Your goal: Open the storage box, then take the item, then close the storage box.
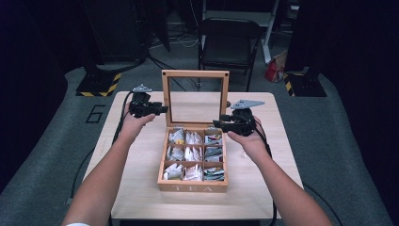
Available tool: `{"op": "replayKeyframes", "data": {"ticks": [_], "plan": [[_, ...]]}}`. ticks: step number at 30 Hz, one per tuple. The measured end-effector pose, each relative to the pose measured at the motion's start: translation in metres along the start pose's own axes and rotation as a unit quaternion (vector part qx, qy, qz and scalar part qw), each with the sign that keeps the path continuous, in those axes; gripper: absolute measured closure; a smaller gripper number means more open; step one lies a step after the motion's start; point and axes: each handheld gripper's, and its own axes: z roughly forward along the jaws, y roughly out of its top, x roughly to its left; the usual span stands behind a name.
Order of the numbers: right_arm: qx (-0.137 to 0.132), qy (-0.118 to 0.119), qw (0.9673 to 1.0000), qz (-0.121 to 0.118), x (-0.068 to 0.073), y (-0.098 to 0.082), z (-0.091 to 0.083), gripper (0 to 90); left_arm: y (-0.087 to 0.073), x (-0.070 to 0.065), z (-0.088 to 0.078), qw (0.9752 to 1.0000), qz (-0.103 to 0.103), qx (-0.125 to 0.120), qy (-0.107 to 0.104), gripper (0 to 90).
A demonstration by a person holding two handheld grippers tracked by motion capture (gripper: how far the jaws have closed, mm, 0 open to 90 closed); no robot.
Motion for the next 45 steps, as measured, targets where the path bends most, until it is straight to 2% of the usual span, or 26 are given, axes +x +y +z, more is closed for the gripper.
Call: {"op": "replayKeyframes", "data": {"ticks": [4, 6, 10, 13, 19, 20, 22, 24, 28, 31, 35, 41, 45], "plan": [[0.004, 0.001, 1.0000, -0.005, 0.005, -0.002, -0.003, 56.4, -0.003, -0.002, -0.009, 1.0000, 0.003, 0.001, 0.005, 56.6], [0.009, 0.000, 0.9998, -0.019, 0.012, -0.002, -0.003, 56.3, -0.006, -0.004, -0.015, 1.0000, 0.002, -0.001, 0.009, 56.6], [0.012, 0.007, 0.9996, -0.026, 0.023, -0.003, -0.003, 56.2, -0.010, -0.007, -0.022, 1.0000, -0.006, -0.007, 0.002, 56.6], [0.015, 0.015, 0.9995, -0.023, 0.031, -0.007, -0.003, 55.9, -0.013, -0.013, -0.026, 0.9999, 0.013, 0.000, 0.005, 56.4], [0.016, 0.021, 0.9991, -0.031, 0.042, -0.011, -0.002, 55.7, -0.020, -0.022, -0.031, 0.9998, 0.017, 0.002, 0.008, 55.6], [0.015, 0.024, 0.9991, -0.033, 0.043, -0.012, -0.002, 55.7, -0.022, -0.023, -0.035, 0.9999, 0.012, -0.005, 0.006, 55.6], [0.015, 0.025, 0.9990, -0.033, 0.046, -0.013, -0.001, 55.6, -0.025, -0.024, -0.037, 0.9998, 0.014, -0.005, 0.011, 55.6], [0.017, 0.026, 0.9987, -0.039, 0.049, -0.015, 0.000, 55.3, -0.026, -0.025, -0.038, 0.9998, 0.014, -0.002, 0.010, 55.6], [0.018, 0.032, 0.9985, -0.042, 0.055, -0.018, 0.003, 54.4, -0.035, -0.022, -0.042, 1.0000, 0.001, -0.007, 0.003, 55.6], [0.020, 0.035, 0.9981, -0.047, 0.059, -0.018, 0.005, 54.0, -0.041, -0.020, -0.042, 1.0000, -0.002, -0.004, 0.006, 55.4], [0.022, 0.039, 0.9975, -0.055, 0.063, -0.020, 0.009, 53.8, -0.049, -0.020, -0.042, 0.9999, 0.001, 0.002, 0.010, 55.4], [0.030, 0.052, 0.9967, -0.054, 0.068, -0.028, 0.018, 54.1, -0.058, -0.020, -0.045, 1.0000, 0.000, 0.001, 0.007, 55.2], [0.036, 0.057, 0.9960, -0.058, 0.071, -0.031, 0.023, 55.0, -0.063, -0.020, -0.048, 0.9998, 0.007, 0.002, 0.018, 54.0]]}}
